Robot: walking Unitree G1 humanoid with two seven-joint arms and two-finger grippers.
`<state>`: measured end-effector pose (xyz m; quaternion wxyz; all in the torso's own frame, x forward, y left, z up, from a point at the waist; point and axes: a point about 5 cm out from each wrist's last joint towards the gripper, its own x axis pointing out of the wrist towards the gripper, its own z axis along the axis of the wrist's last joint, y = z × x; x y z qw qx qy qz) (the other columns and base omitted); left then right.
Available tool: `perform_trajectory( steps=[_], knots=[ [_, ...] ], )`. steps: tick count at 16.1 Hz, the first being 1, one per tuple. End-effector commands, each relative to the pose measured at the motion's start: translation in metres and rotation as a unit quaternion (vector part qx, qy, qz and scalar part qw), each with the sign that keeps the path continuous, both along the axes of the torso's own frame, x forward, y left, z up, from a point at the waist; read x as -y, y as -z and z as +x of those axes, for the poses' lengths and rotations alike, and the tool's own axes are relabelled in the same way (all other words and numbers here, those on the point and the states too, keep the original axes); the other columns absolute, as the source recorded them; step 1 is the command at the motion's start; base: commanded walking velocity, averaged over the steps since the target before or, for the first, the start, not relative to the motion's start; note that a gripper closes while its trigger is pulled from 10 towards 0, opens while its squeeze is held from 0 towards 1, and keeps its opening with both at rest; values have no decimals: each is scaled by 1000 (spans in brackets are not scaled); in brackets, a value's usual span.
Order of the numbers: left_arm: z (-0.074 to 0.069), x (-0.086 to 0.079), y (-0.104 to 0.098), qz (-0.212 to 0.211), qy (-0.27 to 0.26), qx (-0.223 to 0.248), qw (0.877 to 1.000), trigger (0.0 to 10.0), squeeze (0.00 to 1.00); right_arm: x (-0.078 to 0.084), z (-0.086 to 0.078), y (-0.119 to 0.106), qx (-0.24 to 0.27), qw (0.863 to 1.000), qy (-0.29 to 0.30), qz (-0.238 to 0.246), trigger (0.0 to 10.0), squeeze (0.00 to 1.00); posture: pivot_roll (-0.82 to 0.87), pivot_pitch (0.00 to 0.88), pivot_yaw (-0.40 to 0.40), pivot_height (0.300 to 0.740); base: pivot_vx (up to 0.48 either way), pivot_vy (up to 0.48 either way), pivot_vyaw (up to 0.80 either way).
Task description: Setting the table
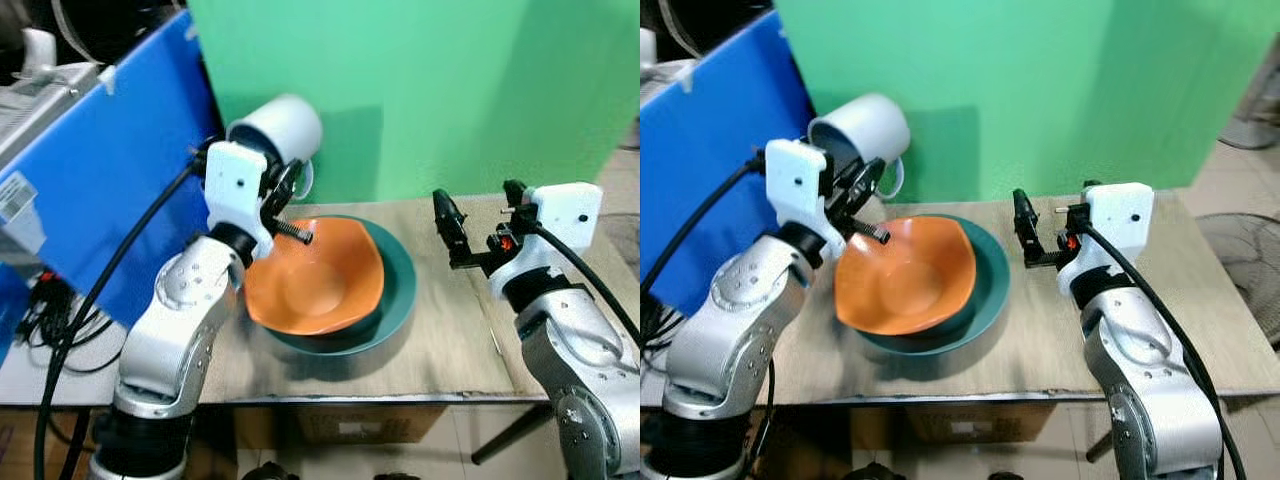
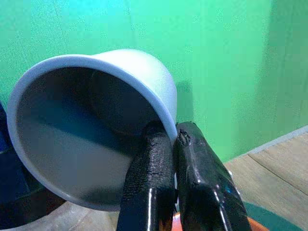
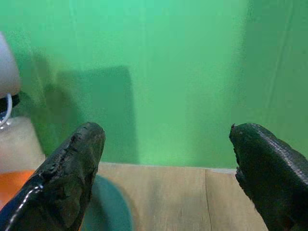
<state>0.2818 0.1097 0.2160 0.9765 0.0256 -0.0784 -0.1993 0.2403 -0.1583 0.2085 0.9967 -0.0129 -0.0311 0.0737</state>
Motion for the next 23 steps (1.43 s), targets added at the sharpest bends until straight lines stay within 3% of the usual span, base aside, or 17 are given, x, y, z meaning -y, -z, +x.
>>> perform_trajectory(
  steps=[1,7,18,23],
  knots=[
    [-1,-4,-6,2,-13,23,1000,10000,0,-3,2,0,-7,1000,-10,10,10000,0,30,0,67,740,0,0,-763],
    [0,-9,-2,9,-32,24,999,10000,0,0,5,13,-47,999,7,20,10000,0,37,0,51,740,0,-262,-785],
    [0,-2,-5,4,-21,30,999,10000,0,2,2,12,-43,999,17,26,10000,0,26,0,62,740,0,-318,-800],
    [2,-4,5,3,-25,14,1000,10000,0,10,1,17,-57,997,44,21,10000,0,7,0,74,740,0,-319,-800]
  ],
)
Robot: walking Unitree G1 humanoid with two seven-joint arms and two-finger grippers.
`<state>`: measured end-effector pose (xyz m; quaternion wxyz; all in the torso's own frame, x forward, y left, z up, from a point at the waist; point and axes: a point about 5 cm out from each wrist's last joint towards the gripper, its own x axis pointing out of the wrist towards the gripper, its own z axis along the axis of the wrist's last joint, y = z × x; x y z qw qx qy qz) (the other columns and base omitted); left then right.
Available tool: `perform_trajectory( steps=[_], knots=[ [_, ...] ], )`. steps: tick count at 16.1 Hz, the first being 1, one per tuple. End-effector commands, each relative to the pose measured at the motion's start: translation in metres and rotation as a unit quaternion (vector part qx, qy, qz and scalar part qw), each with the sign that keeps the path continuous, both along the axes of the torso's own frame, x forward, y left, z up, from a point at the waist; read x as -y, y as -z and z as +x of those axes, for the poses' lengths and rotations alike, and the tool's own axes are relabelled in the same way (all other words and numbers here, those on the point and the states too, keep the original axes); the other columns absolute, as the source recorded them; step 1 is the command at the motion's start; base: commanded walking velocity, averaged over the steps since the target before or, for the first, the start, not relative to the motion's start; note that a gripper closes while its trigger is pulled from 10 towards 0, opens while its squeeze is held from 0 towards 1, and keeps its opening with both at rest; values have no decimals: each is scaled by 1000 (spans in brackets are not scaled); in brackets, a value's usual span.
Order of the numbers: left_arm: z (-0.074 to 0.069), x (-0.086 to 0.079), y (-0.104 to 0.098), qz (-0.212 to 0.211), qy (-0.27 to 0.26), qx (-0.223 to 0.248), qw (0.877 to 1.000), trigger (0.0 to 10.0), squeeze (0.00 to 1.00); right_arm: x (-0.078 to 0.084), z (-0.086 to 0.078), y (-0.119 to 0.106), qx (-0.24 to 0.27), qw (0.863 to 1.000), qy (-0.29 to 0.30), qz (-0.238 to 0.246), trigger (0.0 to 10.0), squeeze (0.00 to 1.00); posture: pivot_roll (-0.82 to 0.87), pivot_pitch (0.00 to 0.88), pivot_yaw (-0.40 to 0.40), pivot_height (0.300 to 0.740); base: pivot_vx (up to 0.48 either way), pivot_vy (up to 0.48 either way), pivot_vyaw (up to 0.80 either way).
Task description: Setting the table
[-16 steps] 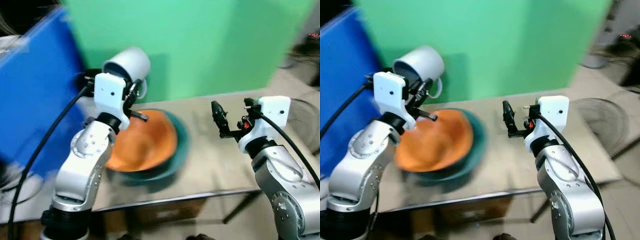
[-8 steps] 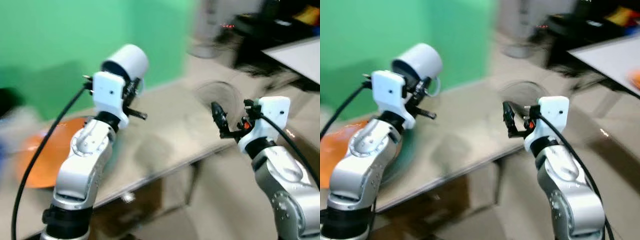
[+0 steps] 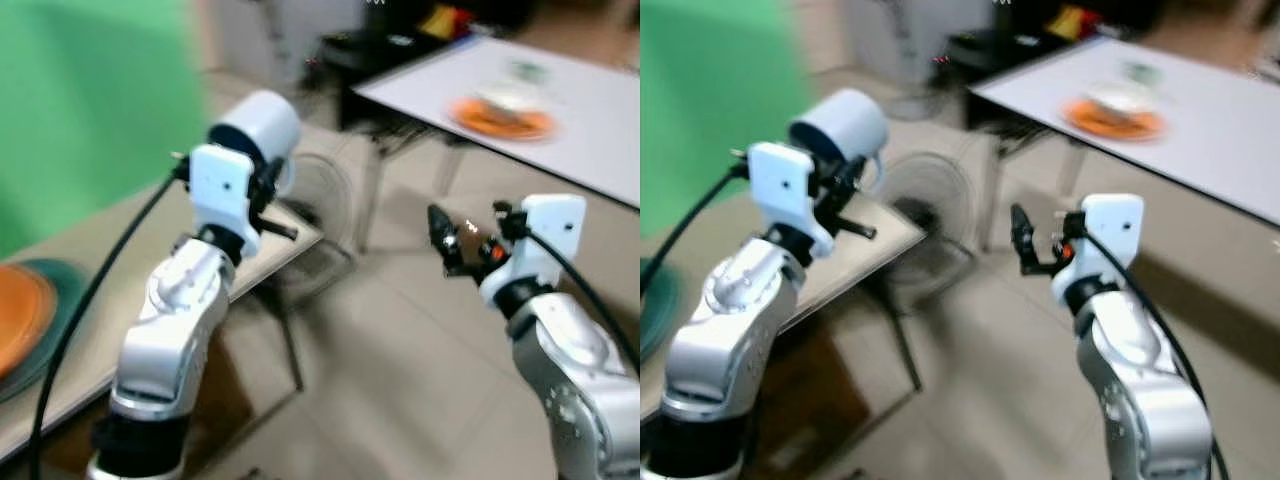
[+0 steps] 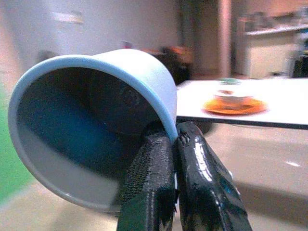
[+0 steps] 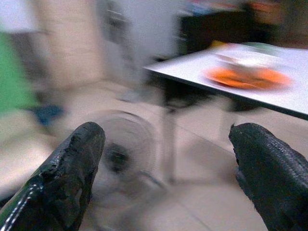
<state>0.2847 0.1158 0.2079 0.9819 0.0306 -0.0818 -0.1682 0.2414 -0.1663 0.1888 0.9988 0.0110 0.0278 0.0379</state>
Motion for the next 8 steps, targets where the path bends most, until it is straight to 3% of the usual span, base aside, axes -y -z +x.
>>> perform_trajectory(
  steps=[1,7,8],
  knots=[
    [1,-4,4,14,2,0,1000,10000,0,6,-1,0,-2,1000,20,-4,10000,0,3,0,77,740,0,-322,-800],
    [-2,-16,25,31,-4,-29,999,10000,0,18,-4,6,-14,998,55,-14,10000,0,-13,0,86,740,0,-318,-800],
    [-5,-16,31,29,-3,-45,999,10000,0,19,-5,7,-16,998,58,-17,10000,0,-16,0,83,740,0,0,-800]
  ],
)
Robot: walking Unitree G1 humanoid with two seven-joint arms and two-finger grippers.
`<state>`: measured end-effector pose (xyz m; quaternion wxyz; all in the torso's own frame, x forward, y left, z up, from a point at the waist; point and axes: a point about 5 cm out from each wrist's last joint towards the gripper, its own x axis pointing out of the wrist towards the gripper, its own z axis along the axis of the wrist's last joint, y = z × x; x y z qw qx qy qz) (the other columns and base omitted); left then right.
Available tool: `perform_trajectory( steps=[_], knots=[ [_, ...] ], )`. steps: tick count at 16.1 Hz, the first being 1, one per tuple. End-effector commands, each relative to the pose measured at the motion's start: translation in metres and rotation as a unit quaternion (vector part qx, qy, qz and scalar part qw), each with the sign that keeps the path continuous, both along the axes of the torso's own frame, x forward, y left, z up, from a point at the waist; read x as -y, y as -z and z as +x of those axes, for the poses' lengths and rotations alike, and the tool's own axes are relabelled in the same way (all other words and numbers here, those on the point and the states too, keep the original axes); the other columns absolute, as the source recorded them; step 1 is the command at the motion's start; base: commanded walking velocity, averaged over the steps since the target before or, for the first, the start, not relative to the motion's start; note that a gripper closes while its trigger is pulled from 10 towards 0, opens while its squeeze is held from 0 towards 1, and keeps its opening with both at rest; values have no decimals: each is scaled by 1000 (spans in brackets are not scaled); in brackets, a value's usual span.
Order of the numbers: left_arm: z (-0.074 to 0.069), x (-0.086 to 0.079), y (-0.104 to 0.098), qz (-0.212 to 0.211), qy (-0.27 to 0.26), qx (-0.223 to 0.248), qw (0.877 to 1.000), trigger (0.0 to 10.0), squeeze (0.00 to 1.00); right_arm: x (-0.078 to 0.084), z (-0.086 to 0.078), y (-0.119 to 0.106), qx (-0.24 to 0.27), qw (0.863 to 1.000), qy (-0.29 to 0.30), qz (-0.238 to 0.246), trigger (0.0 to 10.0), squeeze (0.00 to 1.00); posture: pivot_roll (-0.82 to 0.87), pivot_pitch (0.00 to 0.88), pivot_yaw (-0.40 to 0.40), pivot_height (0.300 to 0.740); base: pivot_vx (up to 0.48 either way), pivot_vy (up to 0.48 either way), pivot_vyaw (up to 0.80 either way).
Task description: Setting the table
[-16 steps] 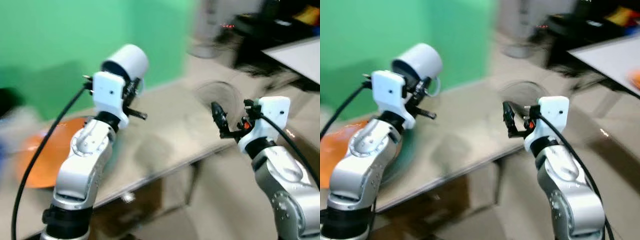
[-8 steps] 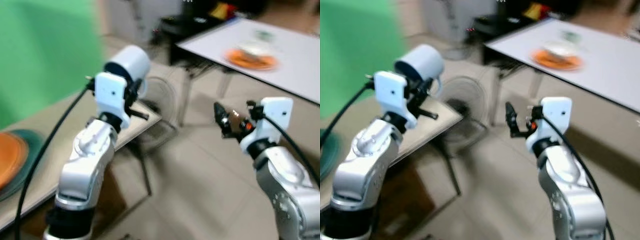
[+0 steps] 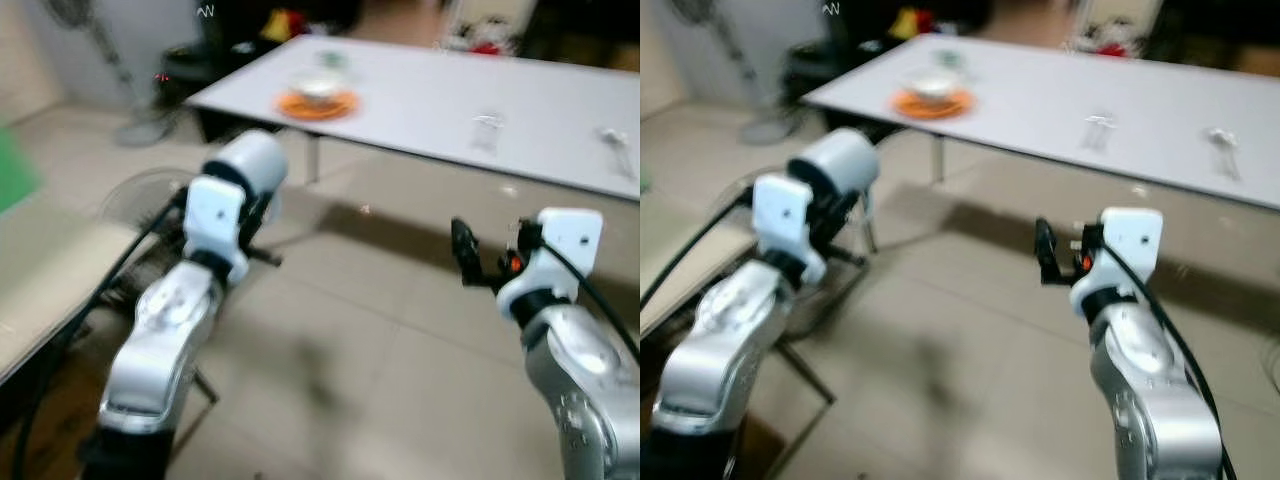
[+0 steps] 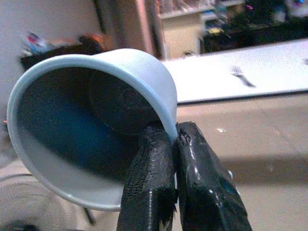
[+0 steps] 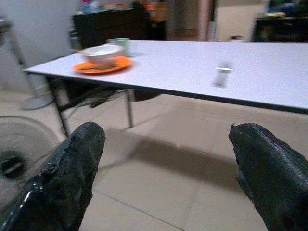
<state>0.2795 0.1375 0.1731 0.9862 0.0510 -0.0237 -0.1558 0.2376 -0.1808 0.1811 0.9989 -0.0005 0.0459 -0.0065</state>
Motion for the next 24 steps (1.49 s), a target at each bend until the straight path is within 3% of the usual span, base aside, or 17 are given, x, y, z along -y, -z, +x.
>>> perform_trajectory(
  steps=[1,6,14,19,24],
  knots=[
    [-1,5,0,3,11,0,1000,10000,0,6,-1,-1,1,1000,17,-7,10000,0,-16,0,80,740,0,0,-800],
    [-1,4,2,-20,8,7,1000,10000,0,8,0,-2,-1,999,21,-33,10000,0,-21,0,67,740,60,0,-160],
    [1,2,0,-30,6,7,999,10000,0,6,3,-3,-1,999,17,-27,10000,0,-16,0,65,740,376,0,0],
    [4,3,-3,-35,5,11,999,10000,0,7,5,-3,3,999,20,-26,10000,0,-15,0,70,740,415,0,-731],
    [6,3,-4,-36,7,14,999,10000,0,5,7,-6,11,999,2,-39,10000,0,-20,0,74,740,421,0,0]
  ],
)
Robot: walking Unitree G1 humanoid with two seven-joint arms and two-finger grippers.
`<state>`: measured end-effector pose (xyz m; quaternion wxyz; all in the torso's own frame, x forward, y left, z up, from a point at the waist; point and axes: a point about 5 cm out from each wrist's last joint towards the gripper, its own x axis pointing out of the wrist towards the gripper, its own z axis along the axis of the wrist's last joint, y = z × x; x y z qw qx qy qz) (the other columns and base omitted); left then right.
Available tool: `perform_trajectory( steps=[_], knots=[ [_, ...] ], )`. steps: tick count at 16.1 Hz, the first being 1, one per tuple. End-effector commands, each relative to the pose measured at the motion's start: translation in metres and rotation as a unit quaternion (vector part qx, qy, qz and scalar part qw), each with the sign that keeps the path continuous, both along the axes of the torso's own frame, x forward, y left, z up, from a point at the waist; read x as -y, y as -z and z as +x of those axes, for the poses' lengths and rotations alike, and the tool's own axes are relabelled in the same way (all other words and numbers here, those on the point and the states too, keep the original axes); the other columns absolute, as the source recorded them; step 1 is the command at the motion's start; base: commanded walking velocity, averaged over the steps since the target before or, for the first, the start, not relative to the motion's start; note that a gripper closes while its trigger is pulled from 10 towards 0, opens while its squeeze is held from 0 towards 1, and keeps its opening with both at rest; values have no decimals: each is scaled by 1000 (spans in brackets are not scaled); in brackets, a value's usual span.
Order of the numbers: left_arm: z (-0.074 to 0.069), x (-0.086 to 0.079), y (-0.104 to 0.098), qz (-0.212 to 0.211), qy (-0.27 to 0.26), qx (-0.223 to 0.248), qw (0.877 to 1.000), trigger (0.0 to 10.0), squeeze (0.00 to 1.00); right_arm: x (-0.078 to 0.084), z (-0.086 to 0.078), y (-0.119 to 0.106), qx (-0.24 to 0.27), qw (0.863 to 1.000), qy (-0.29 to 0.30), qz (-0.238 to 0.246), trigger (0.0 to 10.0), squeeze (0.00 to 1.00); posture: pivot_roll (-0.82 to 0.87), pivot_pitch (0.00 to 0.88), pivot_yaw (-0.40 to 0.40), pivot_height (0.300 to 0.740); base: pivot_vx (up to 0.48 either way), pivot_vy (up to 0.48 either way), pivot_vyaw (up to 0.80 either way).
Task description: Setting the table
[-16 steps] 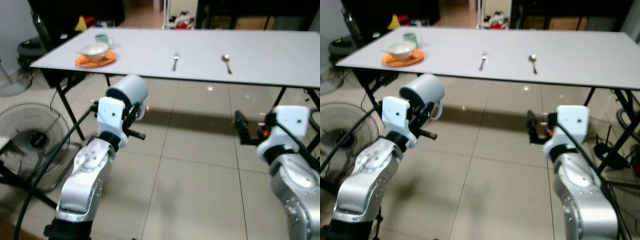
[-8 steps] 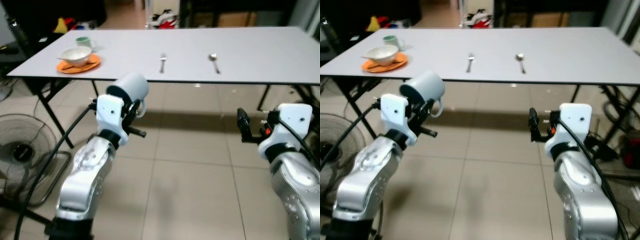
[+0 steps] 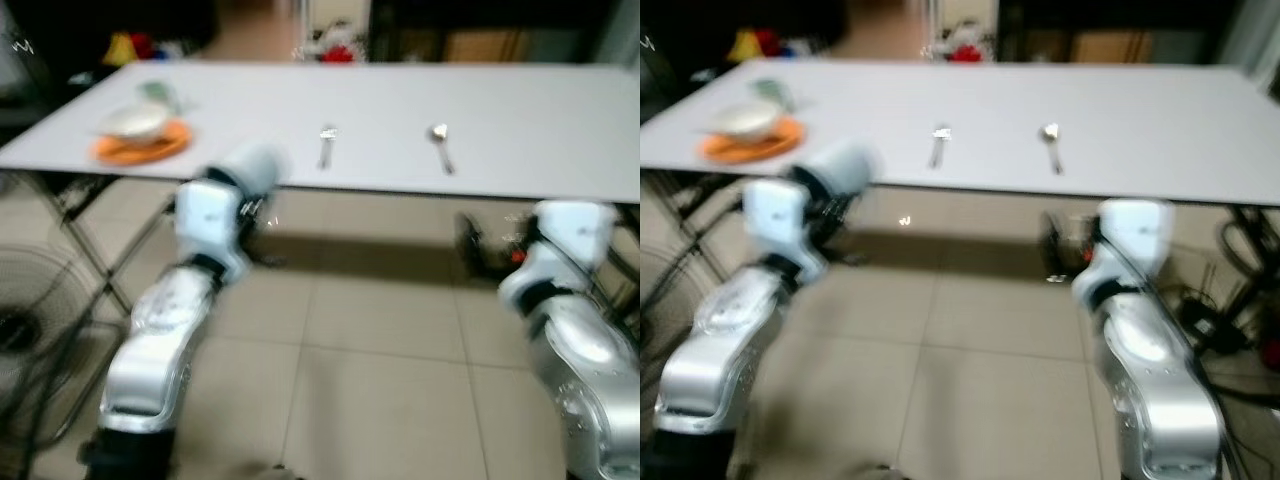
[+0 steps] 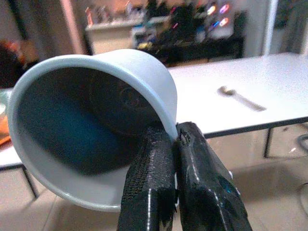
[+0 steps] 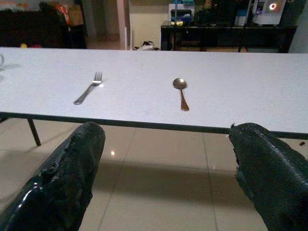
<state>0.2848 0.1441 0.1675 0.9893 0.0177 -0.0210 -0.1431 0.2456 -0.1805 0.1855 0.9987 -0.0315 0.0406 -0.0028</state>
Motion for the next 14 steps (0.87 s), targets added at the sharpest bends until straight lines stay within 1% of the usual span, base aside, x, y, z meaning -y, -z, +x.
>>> perform_trajectory(
  steps=[1,7,14],
  knots=[
    [2,10,-10,-3,19,22,1000,10000,0,5,0,-3,7,1000,-2,-10,10000,0,-18,0,74,740,420,0,0],
    [3,5,-13,0,12,26,1000,10000,0,-2,2,-3,11,999,-30,-5,10000,0,-7,0,79,740,423,0,0],
    [5,2,-14,-1,8,27,1000,10000,0,-5,1,-3,12,999,-44,-7,10000,0,-6,0,77,740,423,0,0]
  ],
)
